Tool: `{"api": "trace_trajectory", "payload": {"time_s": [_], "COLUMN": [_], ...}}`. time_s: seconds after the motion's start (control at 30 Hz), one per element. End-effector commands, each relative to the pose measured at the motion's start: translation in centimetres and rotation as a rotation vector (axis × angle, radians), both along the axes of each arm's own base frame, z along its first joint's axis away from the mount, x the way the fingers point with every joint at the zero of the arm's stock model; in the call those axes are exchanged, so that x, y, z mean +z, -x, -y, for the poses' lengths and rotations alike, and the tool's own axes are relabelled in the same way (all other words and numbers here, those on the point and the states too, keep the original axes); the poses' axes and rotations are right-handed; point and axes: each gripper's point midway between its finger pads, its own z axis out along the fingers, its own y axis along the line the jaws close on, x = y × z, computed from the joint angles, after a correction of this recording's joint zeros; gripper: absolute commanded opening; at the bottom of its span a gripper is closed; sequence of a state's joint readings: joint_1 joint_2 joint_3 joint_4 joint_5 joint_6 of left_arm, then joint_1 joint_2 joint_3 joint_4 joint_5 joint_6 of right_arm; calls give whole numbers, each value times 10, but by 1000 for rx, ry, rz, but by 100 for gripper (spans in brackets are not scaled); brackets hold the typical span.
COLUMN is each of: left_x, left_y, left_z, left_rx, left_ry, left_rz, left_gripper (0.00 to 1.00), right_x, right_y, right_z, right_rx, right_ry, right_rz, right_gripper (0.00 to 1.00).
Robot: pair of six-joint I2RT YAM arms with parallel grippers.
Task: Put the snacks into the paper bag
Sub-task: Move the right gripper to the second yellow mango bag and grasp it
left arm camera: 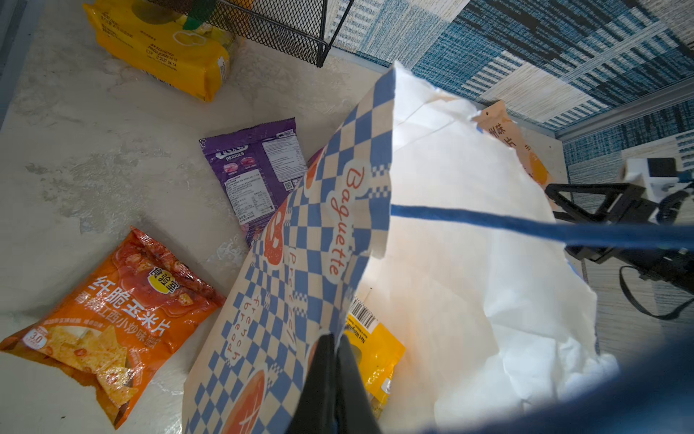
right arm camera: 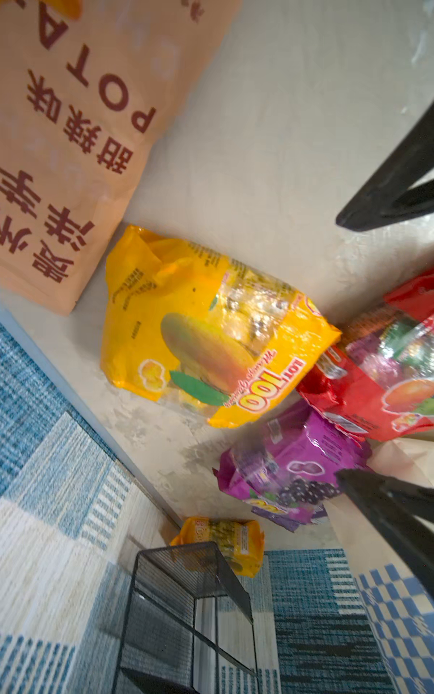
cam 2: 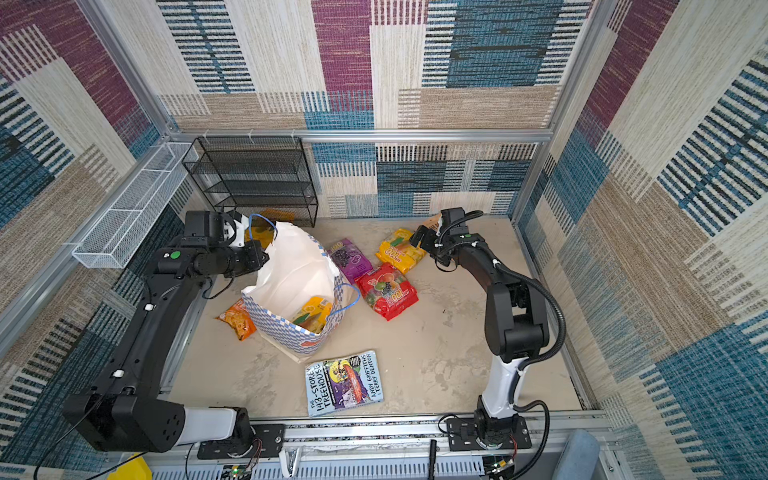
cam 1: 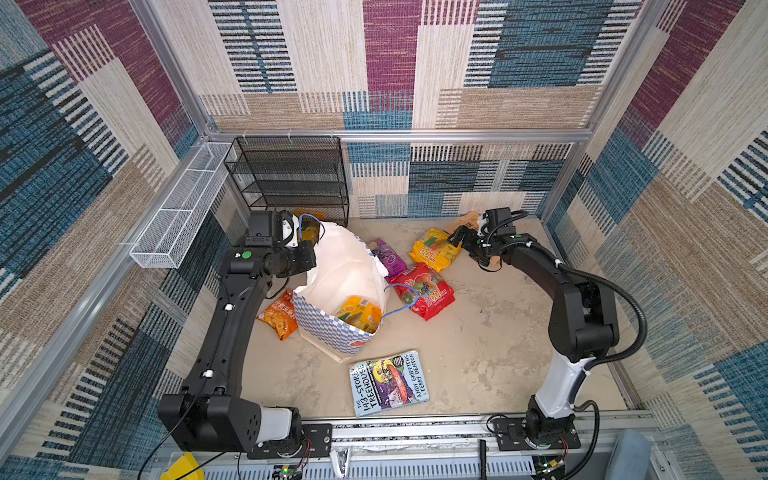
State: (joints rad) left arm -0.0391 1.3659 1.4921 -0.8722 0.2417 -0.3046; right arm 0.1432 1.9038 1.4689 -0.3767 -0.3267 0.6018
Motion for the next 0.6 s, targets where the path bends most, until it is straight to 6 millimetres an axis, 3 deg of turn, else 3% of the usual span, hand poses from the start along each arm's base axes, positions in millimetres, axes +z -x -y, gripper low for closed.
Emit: {"api": "trace_trajectory", "payload": {"time_s": [0.0, 0.13, 0.3, 0.43, 0.57], "left_x": [0, 5, 7, 4, 4], "left_y": [-1, 2, 1, -1, -1], "left_z": [-11, -23, -21, -19, -19], "left_rx": [51, 103, 94, 85, 85], "left_ry": [-30, -69, -49, -34, -28], "left_rz": [-1, 21, 36, 24, 23], "left_gripper": [0, 0, 0, 0, 0], "right_x": [-8, -38, -61, -75, -88], "right_y": [-22, -32, -38, -39, -38], "right_z": [-13, -18, -23, -25, -27], "right_rx": [40, 53, 50, 50, 56], "right_ry": [-61, -84, -111, -127, -141], "right_rz": [47, 5, -39, -58, -72], "right_gripper": [100, 100, 94, 89, 77]}}
